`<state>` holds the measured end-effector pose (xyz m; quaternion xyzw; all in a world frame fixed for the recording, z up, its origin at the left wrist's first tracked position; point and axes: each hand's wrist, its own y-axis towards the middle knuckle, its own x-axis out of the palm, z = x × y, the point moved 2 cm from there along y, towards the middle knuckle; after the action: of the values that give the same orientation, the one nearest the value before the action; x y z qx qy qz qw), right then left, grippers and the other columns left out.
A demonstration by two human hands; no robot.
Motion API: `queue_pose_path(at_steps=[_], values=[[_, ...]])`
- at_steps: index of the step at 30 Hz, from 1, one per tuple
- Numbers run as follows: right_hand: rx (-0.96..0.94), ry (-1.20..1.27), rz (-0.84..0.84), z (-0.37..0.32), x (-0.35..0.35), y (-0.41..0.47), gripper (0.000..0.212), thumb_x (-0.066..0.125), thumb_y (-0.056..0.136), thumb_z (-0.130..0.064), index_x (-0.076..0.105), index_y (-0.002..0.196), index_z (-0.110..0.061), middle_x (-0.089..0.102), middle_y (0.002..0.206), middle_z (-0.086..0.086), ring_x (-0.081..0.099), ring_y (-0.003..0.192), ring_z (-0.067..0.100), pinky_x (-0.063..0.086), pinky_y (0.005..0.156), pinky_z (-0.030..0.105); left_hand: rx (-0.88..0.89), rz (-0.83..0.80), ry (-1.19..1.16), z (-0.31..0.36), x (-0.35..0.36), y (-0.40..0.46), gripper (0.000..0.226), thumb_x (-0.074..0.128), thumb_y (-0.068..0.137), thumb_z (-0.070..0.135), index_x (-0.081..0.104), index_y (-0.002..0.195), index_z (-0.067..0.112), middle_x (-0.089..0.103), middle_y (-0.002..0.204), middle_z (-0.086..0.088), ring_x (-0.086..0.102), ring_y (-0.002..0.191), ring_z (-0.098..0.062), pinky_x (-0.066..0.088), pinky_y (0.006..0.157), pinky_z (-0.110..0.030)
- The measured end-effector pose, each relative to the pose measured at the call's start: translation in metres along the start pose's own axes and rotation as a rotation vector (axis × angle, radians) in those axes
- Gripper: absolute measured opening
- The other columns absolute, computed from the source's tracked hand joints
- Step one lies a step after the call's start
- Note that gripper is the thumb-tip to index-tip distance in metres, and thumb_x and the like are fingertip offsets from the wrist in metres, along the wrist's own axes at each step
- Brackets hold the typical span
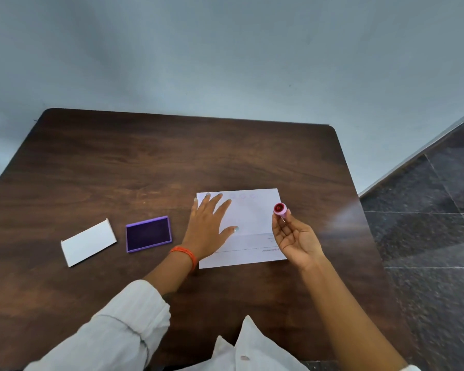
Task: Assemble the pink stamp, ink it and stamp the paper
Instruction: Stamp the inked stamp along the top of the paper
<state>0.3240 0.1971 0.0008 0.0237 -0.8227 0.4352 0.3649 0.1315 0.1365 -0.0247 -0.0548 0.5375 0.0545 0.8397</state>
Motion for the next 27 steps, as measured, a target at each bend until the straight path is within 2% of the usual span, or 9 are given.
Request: queue_pose_path(at_steps=[3, 8, 11, 14, 17, 21, 25, 27], values=[[-0.057, -0.07, 0.01, -0.01, 0.003, 0.015, 0.011, 0.062, 0.083, -0.005, 0.068, 0.091, -0.002, 0.075, 0.081, 0.012, 0.072, 0.072, 0.017, 0.061, 0.063, 0.026, -0.015, 0.003, -0.017, 0.001, 0.007, 0.008, 0.068, 0.045, 0.087, 0.049, 0.02, 0.143, 0.019, 0.012, 0.156, -0.01, 0.006, 0.144, -0.031, 0.0, 0.116, -0.048], [-0.202, -0.263, 0.097, -0.024, 0.013, 0.042, 0.01, 0.064, 0.084, -0.008, 0.067, 0.093, -0.009, 0.071, 0.094, 0.011, 0.071, 0.078, 0.018, 0.059, 0.079, 0.029, -0.048, -0.034, -0.046, -0.001, 0.019, 0.014, 0.071, 0.045, 0.09, 0.045, 0.008, 0.145, 0.019, -0.001, 0.157, -0.008, -0.005, 0.145, -0.028, -0.006, 0.113, -0.037], [-0.348, -0.458, 0.173, -0.027, 0.022, 0.05, 0.019, 0.067, 0.081, -0.008, 0.064, 0.1, -0.008, 0.069, 0.105, 0.014, 0.067, 0.095, 0.025, 0.054, 0.089, 0.035, -0.07, -0.052, -0.072, -0.005, 0.025, 0.014, 0.073, 0.047, 0.089, 0.044, 0.006, 0.145, 0.019, -0.003, 0.157, -0.007, -0.007, 0.145, -0.026, -0.007, 0.113, -0.035], [-0.527, -0.781, 0.239, -0.026, 0.027, 0.057, 0.031, 0.073, 0.077, -0.015, 0.063, 0.106, -0.011, 0.069, 0.105, 0.009, 0.066, 0.096, 0.021, 0.054, 0.086, 0.031, -0.079, -0.071, -0.073, -0.008, 0.029, 0.013, 0.075, 0.047, 0.089, 0.046, 0.005, 0.145, 0.018, -0.006, 0.157, -0.005, -0.009, 0.144, -0.025, -0.007, 0.113, -0.035], [-0.661, -1.011, 0.256, -0.023, 0.03, 0.057, 0.026, 0.07, 0.08, -0.02, 0.064, 0.105, -0.015, 0.068, 0.099, 0.002, 0.064, 0.09, 0.014, 0.053, 0.077, 0.019, -0.074, -0.072, -0.086, -0.01, 0.032, 0.012, 0.077, 0.042, 0.087, 0.052, 0.004, 0.145, 0.018, -0.007, 0.157, -0.005, -0.012, 0.143, -0.022, -0.01, 0.112, -0.034], [-0.751, -1.281, 0.278, -0.02, 0.034, 0.059, 0.022, 0.064, 0.085, -0.015, 0.063, 0.107, -0.013, 0.066, 0.101, 0.002, 0.06, 0.088, 0.011, 0.045, 0.073, 0.01, -0.072, -0.081, -0.097, -0.012, 0.035, 0.012, 0.08, 0.032, 0.08, 0.057, 0.001, 0.144, 0.02, -0.008, 0.157, -0.003, -0.019, 0.138, -0.016, -0.012, 0.111, -0.033], [-0.832, -1.494, 0.271, -0.017, 0.035, 0.066, 0.022, 0.063, 0.086, -0.015, 0.064, 0.108, -0.014, 0.069, 0.109, 0.008, 0.064, 0.097, 0.017, 0.053, 0.086, 0.028, -0.072, -0.082, -0.107, -0.014, 0.036, 0.011, 0.082, 0.032, 0.08, 0.061, -0.001, 0.144, 0.021, -0.012, 0.155, 0.0, -0.019, 0.139, -0.016, -0.013, 0.11, -0.033], [-0.837, -1.576, 0.283, -0.016, 0.036, 0.067, 0.023, 0.062, 0.086, -0.013, 0.063, 0.109, -0.014, 0.069, 0.111, 0.009, 0.064, 0.099, 0.021, 0.053, 0.089, 0.033, -0.066, -0.083, -0.105, -0.014, 0.036, 0.011, 0.085, 0.024, 0.077, 0.068, -0.003, 0.143, 0.023, -0.016, 0.151, 0.004, -0.02, 0.137, -0.015, -0.014, 0.11, -0.032]])
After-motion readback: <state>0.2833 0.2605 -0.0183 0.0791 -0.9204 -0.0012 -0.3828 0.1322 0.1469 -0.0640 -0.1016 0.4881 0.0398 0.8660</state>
